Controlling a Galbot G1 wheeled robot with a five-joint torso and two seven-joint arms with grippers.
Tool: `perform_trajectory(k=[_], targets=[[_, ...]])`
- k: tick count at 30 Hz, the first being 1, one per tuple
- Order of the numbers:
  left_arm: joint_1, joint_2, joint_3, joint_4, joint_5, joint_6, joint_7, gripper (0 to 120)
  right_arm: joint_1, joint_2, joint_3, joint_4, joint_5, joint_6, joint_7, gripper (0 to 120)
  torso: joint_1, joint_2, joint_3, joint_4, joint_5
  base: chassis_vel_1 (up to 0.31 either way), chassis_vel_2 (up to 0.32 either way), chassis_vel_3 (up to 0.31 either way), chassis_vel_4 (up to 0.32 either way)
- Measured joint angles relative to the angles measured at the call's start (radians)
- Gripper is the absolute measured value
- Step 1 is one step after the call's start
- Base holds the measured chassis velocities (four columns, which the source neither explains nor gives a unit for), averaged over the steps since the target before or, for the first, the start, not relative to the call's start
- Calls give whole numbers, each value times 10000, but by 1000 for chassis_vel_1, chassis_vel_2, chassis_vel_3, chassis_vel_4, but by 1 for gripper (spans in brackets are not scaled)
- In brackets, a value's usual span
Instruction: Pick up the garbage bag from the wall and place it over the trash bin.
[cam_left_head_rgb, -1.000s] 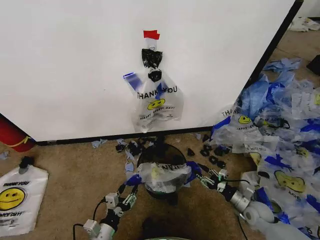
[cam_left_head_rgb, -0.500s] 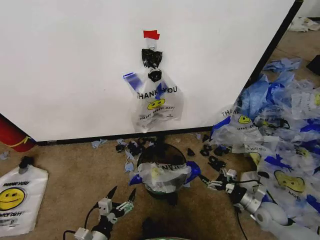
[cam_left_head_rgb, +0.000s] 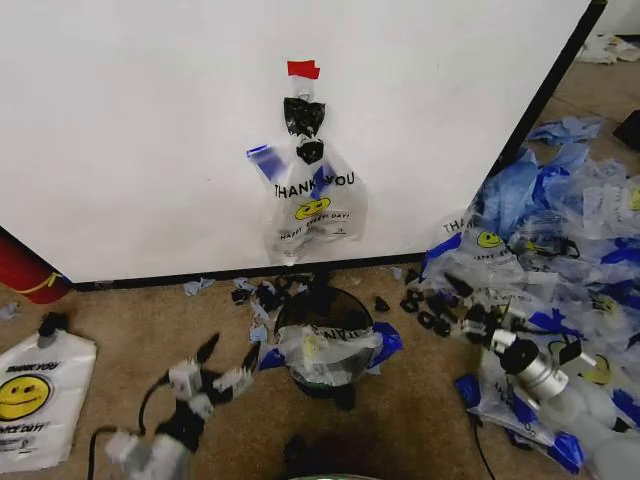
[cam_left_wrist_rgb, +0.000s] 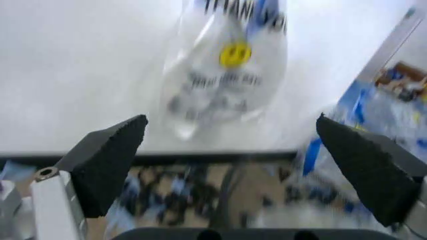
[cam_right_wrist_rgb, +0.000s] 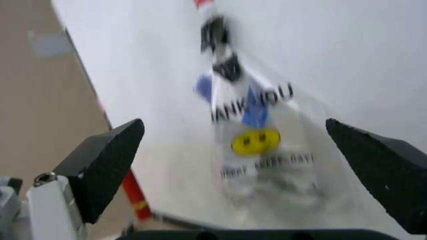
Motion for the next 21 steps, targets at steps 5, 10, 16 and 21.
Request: perform_trajectory(k=[5,10,16,21], targets=[[-1841,919,213,-232,-1444,739,264,100,-207,466,181,700,-170,91,624,100,0,0,1,-1,-3,0,0,0,0],[-4569,2300,896,-103,-4038,2674,1737,100,-1438,957,1150,1223,-865,495,1163,100,0,0,1,-9,10,0,0,0,0],[-9132,1761,4263,1193,-4971,4126,2594,100,-2544,1885,2169,1515,-1271,676,1175,100,0,0,0,-3,-7,0,0,0,0],[-11596,925,6296,1947,-5075,5257,2702,100,-3263,2437,2669,1676,-1417,806,1050,100,1,0,1,-9,-6,0,0,0,0]])
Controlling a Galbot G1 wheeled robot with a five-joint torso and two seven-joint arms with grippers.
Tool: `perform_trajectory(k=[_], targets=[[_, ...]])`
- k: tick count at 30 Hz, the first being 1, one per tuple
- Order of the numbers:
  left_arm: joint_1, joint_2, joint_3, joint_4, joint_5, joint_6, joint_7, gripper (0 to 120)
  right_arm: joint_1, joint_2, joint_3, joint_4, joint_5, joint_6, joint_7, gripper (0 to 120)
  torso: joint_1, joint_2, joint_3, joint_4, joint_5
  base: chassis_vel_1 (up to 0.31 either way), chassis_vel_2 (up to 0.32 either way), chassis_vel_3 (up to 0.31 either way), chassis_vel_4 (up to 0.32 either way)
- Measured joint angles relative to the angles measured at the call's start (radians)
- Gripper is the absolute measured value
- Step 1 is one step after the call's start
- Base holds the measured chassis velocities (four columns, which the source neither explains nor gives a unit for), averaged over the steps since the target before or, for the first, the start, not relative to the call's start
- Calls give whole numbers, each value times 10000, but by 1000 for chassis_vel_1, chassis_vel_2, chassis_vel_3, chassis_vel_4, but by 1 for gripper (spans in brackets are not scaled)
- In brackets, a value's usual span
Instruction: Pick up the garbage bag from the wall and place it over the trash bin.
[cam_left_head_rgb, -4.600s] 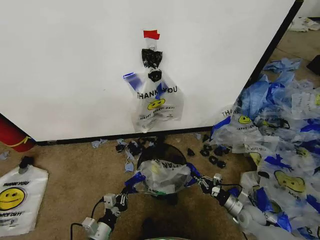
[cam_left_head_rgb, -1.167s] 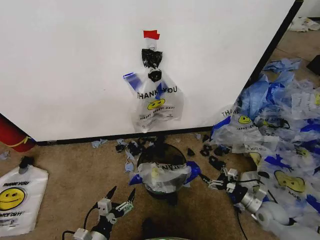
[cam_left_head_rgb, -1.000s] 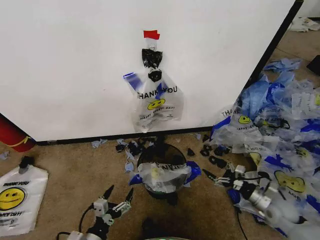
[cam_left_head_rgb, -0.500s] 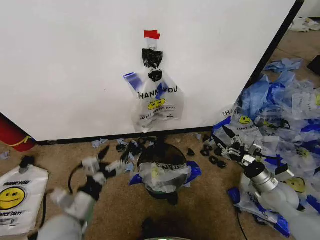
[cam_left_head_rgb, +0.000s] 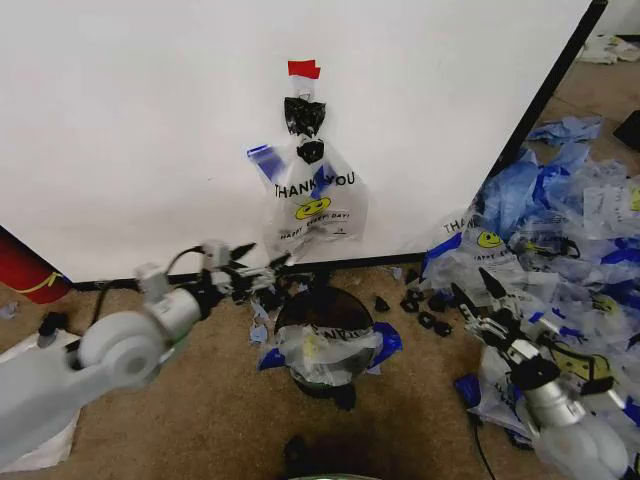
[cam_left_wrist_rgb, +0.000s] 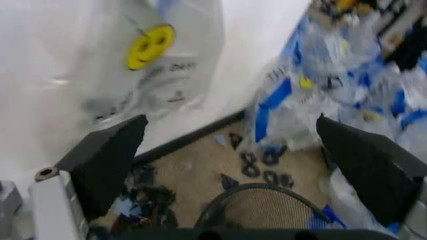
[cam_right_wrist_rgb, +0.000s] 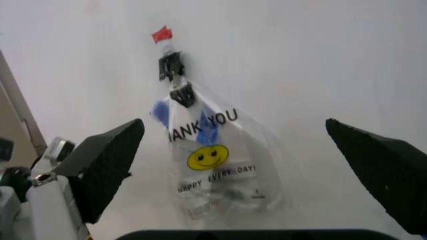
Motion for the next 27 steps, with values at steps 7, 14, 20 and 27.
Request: perform_trajectory(k=[7,14,20,27], targets=[[-2021,-849,1267,514,195,2141,554,100,-567,624,338,-55,-148,201,-248,100,0,0,-2,6,10,0,0,0,0],[-3385,-1739,2832,1440,812,3963,895,100,-659,709,439,-198,-219,253,-371,100,0,0,-2,4,7,0,0,0,0],[-3854,-2282,3687,2190,1027,4086,863,100,-617,684,411,-364,-236,265,-474,100,0,0,-1,7,10,0,0,0,0],[-4203,-2582,4224,3058,1060,4077,1136,100,-560,635,286,-450,-237,326,-565,100,-1,0,-1,8,5,0,0,0,0]])
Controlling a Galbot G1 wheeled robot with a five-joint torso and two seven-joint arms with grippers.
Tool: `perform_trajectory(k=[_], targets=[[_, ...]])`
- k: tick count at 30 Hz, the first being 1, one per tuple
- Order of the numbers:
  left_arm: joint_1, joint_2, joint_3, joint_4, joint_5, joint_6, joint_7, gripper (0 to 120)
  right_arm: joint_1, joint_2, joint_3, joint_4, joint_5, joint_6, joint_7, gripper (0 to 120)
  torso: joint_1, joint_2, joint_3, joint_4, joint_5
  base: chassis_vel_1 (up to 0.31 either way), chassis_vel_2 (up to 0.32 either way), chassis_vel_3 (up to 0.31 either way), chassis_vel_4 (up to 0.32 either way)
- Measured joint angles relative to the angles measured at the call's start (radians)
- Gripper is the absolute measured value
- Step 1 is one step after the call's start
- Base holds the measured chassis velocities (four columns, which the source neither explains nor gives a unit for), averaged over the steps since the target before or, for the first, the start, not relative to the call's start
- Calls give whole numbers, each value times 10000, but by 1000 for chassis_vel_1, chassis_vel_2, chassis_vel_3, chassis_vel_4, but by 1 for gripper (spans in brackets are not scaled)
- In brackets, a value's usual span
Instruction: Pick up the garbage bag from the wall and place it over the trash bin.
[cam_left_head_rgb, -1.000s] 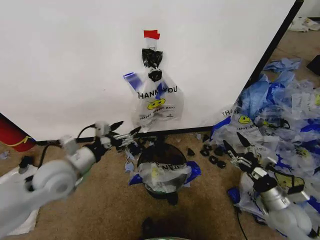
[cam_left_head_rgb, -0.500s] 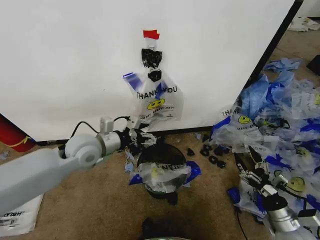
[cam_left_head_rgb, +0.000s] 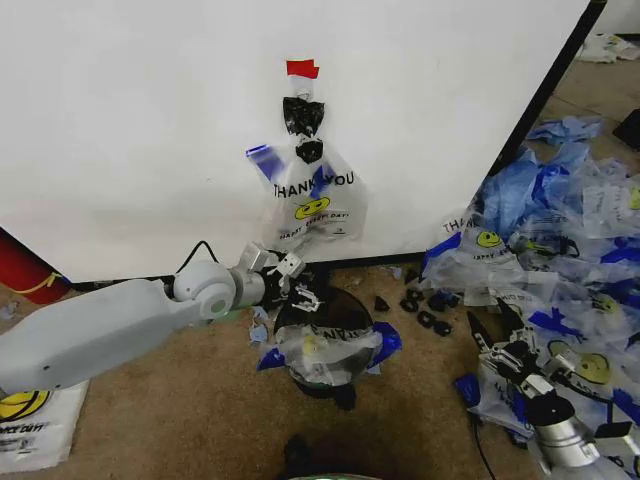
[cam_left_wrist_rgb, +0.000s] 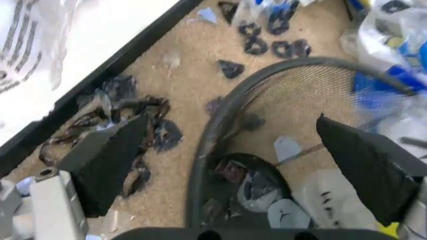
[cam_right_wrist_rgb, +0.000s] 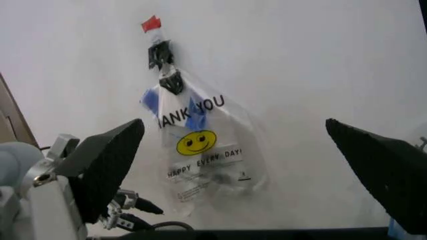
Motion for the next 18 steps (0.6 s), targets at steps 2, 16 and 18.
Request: perform_trajectory(k=[2,16,18], targets=[[-15,-54,23,106,22,-11,40,100,7,-8,-7,-12,0,7,-1,100,0,0,0,-2,-3,0,0,0,0],[-374,-389,593,746,147,335,447,66,53,-68,-169,-302,-23,196,-111,100,0,0,0,-2,1,0,0,0,0],[-422,-392,655,746,173,384,474,61,58,-65,-195,-313,-39,210,-119,100,0,0,0,-3,1,0,0,0,0]])
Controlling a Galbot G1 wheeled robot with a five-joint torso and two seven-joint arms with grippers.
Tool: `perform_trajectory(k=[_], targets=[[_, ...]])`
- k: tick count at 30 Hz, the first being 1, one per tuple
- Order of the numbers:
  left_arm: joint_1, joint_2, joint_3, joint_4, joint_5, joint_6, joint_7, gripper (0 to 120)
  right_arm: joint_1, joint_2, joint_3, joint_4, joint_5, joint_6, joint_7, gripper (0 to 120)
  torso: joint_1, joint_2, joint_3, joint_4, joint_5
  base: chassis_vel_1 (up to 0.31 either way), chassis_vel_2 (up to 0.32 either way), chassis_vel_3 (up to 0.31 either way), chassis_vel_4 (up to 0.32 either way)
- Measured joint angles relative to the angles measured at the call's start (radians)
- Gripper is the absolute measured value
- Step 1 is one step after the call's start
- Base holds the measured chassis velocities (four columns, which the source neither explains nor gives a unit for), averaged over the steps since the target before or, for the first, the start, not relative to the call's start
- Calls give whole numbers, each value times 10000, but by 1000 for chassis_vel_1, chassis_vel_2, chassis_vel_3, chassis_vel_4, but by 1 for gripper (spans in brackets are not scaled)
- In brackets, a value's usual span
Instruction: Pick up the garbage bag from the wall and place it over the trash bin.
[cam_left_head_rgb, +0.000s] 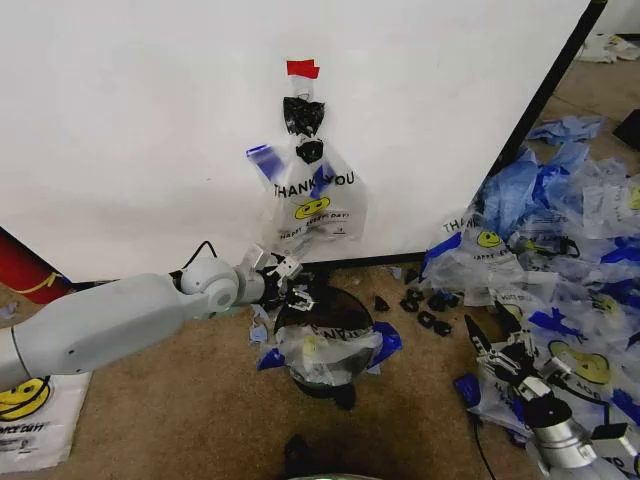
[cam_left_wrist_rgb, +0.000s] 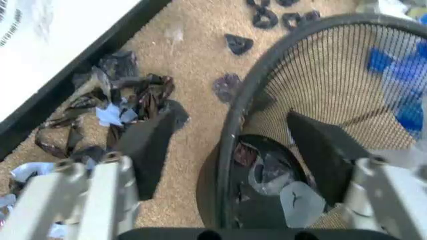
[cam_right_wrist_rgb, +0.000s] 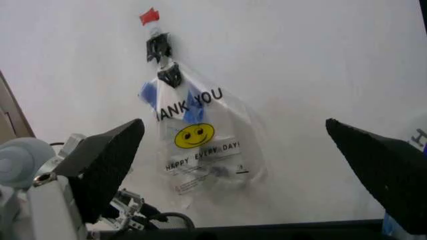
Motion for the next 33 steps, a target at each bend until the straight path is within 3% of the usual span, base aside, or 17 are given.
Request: perform_trajectory(k=[16,23,29,33], targets=[[-198,105,302,-209,-95,57,-400,4,14,64,-224,-60,-191,129,5,100,0,0,0,0,0,0,0,0,0],[311,349,-47,-670,-749,98,-1128,3,30,58,-289,-71,-238,142,16,100,0,0,-1,0,0,0,0,0,0],[1312,837,-1232,-1609,-1624,213,-1950,3,103,-28,-311,-80,-230,124,24,100,0,0,0,-4,-3,0,0,0,0],[2016,1564,-2210,-2456,-1922,-15,-2368,3,276,-89,-436,-88,-223,90,55,100,-1,0,0,6,2,0,0,0,0]])
